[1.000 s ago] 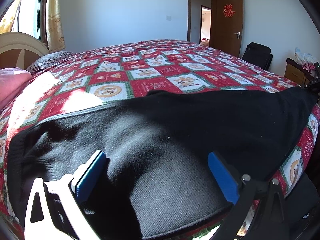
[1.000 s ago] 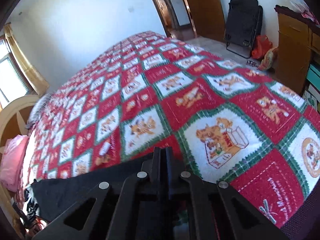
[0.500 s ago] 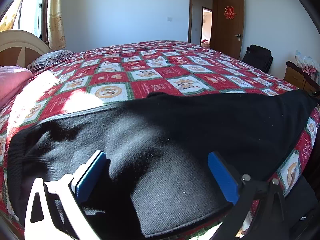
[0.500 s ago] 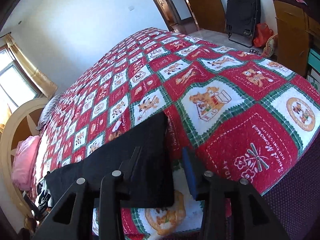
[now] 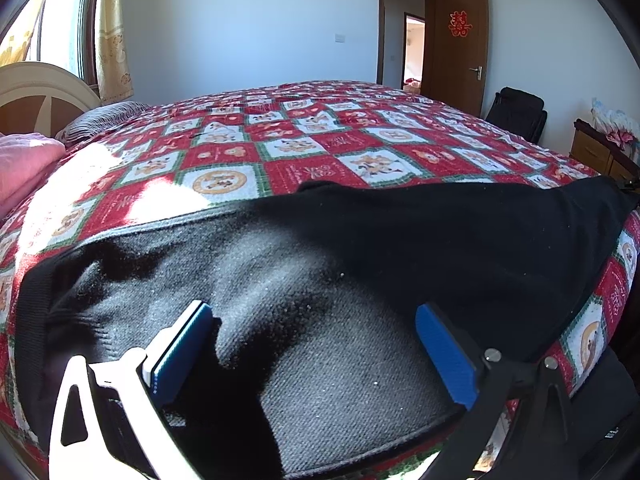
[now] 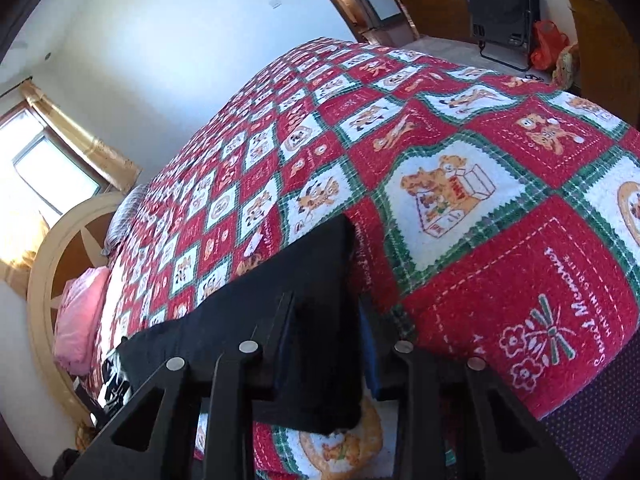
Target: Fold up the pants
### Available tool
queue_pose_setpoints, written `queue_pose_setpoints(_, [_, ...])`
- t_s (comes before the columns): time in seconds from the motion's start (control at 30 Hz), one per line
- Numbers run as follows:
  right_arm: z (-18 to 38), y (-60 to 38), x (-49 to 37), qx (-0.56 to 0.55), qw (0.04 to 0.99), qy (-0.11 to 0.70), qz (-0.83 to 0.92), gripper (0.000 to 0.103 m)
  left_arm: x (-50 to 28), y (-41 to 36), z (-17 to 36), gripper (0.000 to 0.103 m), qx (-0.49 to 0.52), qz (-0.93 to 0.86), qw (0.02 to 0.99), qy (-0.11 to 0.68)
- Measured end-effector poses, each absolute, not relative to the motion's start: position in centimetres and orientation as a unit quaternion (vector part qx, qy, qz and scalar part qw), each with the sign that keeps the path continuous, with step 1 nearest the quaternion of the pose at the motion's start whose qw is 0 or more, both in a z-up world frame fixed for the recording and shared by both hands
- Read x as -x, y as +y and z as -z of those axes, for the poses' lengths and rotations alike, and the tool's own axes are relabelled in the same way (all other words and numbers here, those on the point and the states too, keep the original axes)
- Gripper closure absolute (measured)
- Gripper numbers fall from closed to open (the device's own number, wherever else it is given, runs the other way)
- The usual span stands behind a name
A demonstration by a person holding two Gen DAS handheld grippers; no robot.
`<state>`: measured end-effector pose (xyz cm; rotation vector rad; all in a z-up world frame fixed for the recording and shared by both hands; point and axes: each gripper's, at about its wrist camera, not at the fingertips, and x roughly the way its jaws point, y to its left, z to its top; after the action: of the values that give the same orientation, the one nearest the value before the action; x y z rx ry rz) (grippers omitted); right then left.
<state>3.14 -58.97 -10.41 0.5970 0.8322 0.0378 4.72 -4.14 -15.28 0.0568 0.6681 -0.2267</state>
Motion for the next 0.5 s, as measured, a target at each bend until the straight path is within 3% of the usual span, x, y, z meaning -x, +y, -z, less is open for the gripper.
queue_pose_setpoints(0.13, [10.4,-58.6,-3.1,-0.269,0.876,0.399,-0.006,0.087,-4.7,-4.1,15.2,0.0,-0.026,0.113,0.938,0.328])
queue_pose_setpoints(0.2, [10.2,-58.4,-2.9,-0.278,0.877,0.391,-0.011,0.09,-4.7,-4.1,15.3,0.0,-0.024,0.113,0.938,0.328])
queue_pose_setpoints(0.5, [6.5,-55.1,-1.9,-0.234,0.906,0.351,0.017,0.091,-4.7,-3.9,15.3,0.0,-0.019,0.112,0.938,0.328])
